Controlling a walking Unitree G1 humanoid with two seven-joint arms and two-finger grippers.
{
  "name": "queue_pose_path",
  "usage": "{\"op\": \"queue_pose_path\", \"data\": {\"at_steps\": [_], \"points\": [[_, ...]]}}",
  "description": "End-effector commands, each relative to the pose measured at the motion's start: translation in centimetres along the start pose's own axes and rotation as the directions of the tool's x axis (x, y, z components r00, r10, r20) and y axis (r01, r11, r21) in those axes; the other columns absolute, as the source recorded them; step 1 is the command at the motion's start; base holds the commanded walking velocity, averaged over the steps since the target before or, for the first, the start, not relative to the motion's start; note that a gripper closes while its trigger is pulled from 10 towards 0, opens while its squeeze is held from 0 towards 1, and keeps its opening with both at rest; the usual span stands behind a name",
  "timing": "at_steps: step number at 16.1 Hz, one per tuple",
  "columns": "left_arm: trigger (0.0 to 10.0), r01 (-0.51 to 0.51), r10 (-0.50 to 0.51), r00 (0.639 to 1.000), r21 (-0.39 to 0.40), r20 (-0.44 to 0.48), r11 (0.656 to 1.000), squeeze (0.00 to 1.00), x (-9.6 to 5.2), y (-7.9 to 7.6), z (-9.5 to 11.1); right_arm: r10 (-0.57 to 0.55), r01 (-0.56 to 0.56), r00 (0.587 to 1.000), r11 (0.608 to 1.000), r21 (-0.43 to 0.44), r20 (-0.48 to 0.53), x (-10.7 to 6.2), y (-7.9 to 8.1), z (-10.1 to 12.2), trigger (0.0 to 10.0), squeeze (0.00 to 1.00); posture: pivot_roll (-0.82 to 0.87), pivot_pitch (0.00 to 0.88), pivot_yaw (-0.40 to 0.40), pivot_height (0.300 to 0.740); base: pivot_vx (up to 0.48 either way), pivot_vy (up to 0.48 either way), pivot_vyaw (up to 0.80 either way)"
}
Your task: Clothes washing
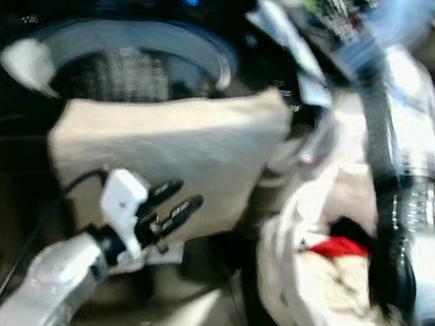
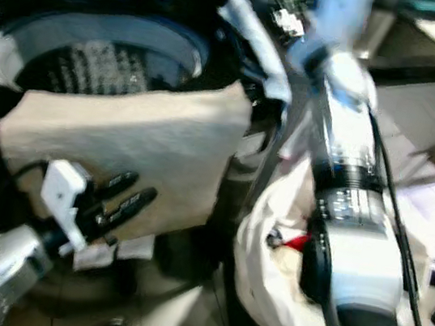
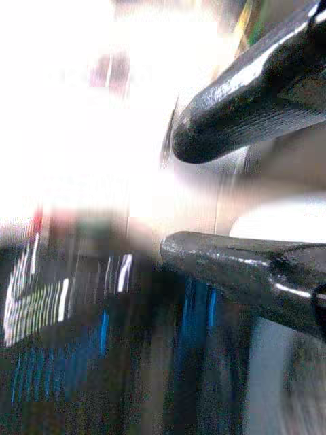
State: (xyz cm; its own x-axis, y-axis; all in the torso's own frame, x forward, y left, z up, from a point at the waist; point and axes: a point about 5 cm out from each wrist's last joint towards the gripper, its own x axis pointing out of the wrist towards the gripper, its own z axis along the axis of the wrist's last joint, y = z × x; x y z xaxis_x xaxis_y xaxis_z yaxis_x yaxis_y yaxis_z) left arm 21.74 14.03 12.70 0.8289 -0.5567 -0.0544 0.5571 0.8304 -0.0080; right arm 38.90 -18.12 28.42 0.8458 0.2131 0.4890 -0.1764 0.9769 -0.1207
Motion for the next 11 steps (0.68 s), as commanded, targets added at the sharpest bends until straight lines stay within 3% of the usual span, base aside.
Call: {"op": "queue_pose_path", "data": {"at_steps": [1,2,3,4,5,6,7,8,9,10,11], "points": [[10.0,-0.065,0.066,0.997,0.034,-0.027,0.997,0.00,0.3,0.4,-0.3,-0.213,0.212,0.975,0.977,0.018,0.057,-1.4,-3.0,1.7,10.0,0.00,-0.01,0.019,0.046,0.740,0.000,0.000,0.00],[10.0,-0.122,0.122,0.992,0.044,-0.013,0.992,0.00,0.1,1.0,-0.4,-0.278,0.278,0.958,0.960,0.013,0.065,-4.8,-4.2,1.7,10.0,0.00,-0.02,0.027,0.058,0.740,0.000,0.000,0.00],[10.0,-0.128,0.128,0.992,0.037,-0.016,0.991,0.00,-0.1,1.0,-0.5,-0.285,0.286,0.956,0.958,-0.006,0.063,-6.5,-4.3,1.9,10.0,0.00,-0.03,0.034,0.067,0.740,0.000,0.000,0.00],[10.0,-0.039,0.039,0.999,0.006,-0.020,0.999,0.00,-0.7,0.3,-0.5,-0.367,0.359,0.927,0.928,-0.095,-0.077,-12.2,-4.8,0.4,10.0,0.00,-0.05,0.051,0.078,0.740,0.000,0.000,0.00],[10.0,-0.053,0.053,0.998,0.032,-0.016,0.998,0.00,-0.8,0.2,-0.5,-0.440,0.419,0.885,0.895,-0.156,-0.150,-14.3,-5.1,-0.7,10.0,0.00,-0.05,0.054,0.078,0.740,0.000,0.000,0.00],[10.0,-0.088,0.089,0.996,0.039,-0.029,0.995,0.00,-0.6,-0.1,-0.9,-0.506,0.462,0.765,0.862,-0.209,-0.398,-19.3,-4.4,-4.5,10.0,0.00,-0.05,0.064,0.077,0.740,0.000,0.000,0.00],[10.0,-0.081,0.087,0.995,0.091,-0.056,0.992,0.00,-0.4,-0.6,-1.5,-0.421,0.399,0.665,0.898,-0.183,-0.616,-23.1,-2.7,-8.2,10.0,0.00,-0.05,0.066,0.082,0.740,0.000,0.000,0.00],[10.0,-0.088,0.094,0.993,0.090,-0.068,0.992,0.00,-0.1,-0.9,-1.8,-0.326,0.367,0.585,0.923,-0.116,-0.742,-25.8,-0.8,-11.3,10.0,0.00,-0.05,0.073,0.088,0.740,0.000,0.000,0.00],[10.0,-0.102,0.108,0.992,0.076,-0.071,0.992,0.00,0.2,-0.6,-1.8,-0.338,0.352,0.538,0.922,-0.158,-0.773,-26.5,-0.1,-12.8,10.0,0.00,-0.05,0.076,0.091,0.740,0.000,0.000,0.00],[10.0,-0.108,0.113,0.991,0.080,-0.066,0.991,0.00,0.4,-0.4,-1.6,-0.344,0.384,0.538,0.913,-0.140,-0.770,-26.0,0.1,-13.0,10.0,0.00,-0.05,0.079,0.089,0.740,0.000,0.000,0.00],[10.0,-0.119,0.123,0.992,0.098,-0.039,0.988,0.00,0.5,-0.3,-1.2,-0.302,0.361,0.553,0.927,-0.103,-0.776,-25.0,0.5,-13.5,10.0,0.00,-0.05,0.082,0.087,0.740,0.000,0.000,0.00]]}}
